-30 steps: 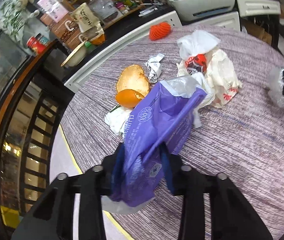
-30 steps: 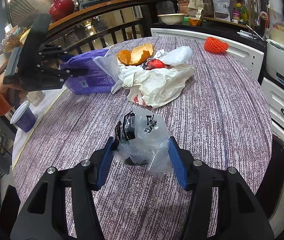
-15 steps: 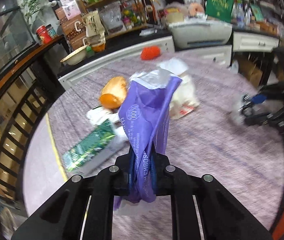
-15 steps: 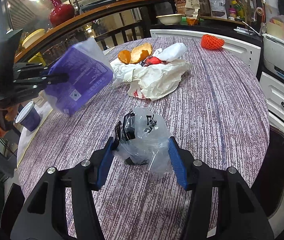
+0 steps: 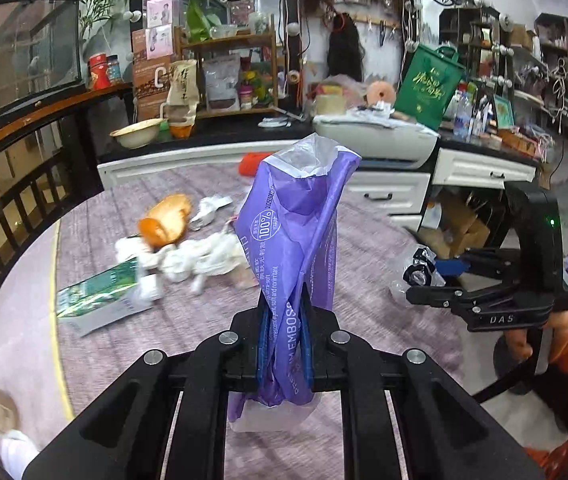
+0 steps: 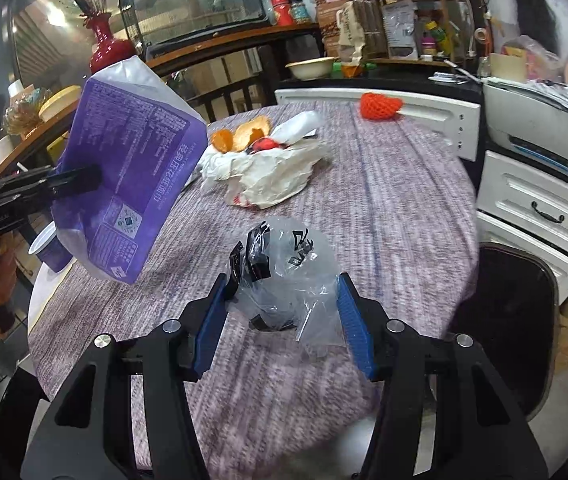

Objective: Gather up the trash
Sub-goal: 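Carry the plastic bag over the bin and open the right gripper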

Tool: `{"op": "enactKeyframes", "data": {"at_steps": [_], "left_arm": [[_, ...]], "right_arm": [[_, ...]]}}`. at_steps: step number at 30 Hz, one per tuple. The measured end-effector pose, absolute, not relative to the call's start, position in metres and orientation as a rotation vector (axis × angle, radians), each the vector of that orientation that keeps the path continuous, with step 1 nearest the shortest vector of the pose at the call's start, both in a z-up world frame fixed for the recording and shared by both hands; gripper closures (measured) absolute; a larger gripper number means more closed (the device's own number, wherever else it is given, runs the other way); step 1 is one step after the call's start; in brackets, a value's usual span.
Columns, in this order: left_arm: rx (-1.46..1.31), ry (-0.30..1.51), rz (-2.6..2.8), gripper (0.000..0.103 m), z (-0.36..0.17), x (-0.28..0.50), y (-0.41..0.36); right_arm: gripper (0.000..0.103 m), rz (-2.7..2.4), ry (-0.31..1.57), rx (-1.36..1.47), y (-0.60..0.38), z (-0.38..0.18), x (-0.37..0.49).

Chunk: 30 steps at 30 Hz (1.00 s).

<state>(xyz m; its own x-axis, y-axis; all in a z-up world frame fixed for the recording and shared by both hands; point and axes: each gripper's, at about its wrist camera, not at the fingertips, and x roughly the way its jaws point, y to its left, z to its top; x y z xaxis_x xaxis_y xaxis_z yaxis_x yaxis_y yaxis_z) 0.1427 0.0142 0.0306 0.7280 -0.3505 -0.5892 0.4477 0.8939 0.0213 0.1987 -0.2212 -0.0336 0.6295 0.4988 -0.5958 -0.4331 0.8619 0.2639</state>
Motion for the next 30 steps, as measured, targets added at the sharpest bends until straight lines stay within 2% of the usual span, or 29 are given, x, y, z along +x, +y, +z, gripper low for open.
{"op": "enactKeyframes", "data": {"at_steps": [12, 21, 30], "left_arm": [[0.059, 0.577, -0.590, 0.090, 0.026, 0.145, -0.069], [0.065, 0.543, -0.706, 0.090, 0.038, 0.144, -0.139], [0.044, 0.592, -0.775, 0.090, 0.024, 0.154, -0.185]], "right_arm": [[0.049, 0.249, 0.697, 0.198, -0.333, -0.050, 0.197], [0.049, 0.059, 0.848, 0.272, -0.397, -0.124, 0.240], [0.046, -0.016, 0.963, 0.322, -0.413, -0.186, 0.271]]}}
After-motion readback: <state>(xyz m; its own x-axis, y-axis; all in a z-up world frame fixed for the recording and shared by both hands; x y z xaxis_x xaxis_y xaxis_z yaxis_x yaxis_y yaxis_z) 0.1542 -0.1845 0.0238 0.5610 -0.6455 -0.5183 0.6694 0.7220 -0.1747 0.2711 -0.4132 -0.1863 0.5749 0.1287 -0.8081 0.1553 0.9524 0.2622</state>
